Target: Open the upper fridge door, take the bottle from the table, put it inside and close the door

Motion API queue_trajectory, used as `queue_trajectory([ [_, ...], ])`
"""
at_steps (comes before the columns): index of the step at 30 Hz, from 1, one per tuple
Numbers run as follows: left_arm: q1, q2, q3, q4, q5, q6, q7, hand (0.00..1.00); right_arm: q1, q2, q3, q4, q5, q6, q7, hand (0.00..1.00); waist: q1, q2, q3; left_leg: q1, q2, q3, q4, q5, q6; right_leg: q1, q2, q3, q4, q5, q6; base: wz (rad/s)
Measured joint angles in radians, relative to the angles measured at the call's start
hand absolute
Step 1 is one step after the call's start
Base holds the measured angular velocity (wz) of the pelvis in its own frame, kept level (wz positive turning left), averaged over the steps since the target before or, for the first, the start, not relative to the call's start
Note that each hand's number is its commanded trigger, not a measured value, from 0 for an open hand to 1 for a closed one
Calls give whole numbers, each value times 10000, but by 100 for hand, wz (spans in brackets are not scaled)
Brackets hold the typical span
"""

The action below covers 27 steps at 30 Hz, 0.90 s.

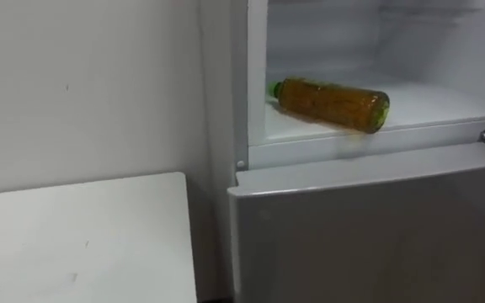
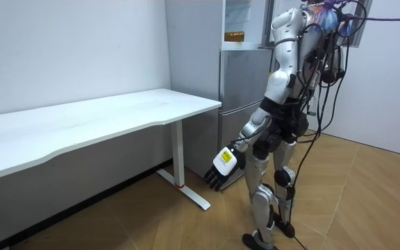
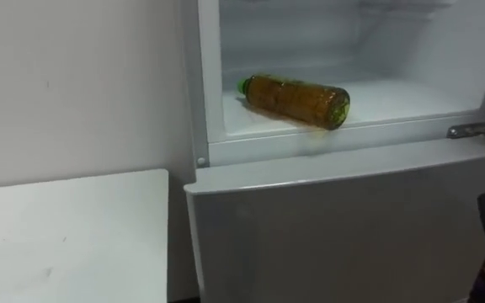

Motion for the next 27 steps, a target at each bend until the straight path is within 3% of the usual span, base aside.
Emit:
queue_trajectory([
  [9, 58, 1, -212, -12, -8, -97, -15, 0, 167, 136, -8, 1431, 924, -91, -995, 0, -78, -210, -1, 100, -17, -7, -85, -5, -6, 37, 1, -42, -93, -2, 1, 0],
  [15, 59, 0, -247, -20, -46, -99, -22, 0, 278, 239, -14, 2585, 2238, -166, -822, 0, -238, -252, -18, 97, -25, -38, -79, -5, -7, 34, -15, -59, -77, -21, 11, 1],
  [20, 44, 3, -240, -16, -52, -100, -31, 0, 317, 262, -57, 3276, 2489, -164, -715, 0, -320, -282, -21, 101, -36, -34, -17, -8, -6, 15, -35, -35, -44, -97, 22, 0],
  [27, 87, 16, -239, -18, -84, -98, -36, 0, 317, 246, -527, 4209, 4970, -134, -707, 0, -311, -390, -17, 104, -16, 16, -12, -20, -15, 18, -12, 37, -24, -102, 17, 0],
])
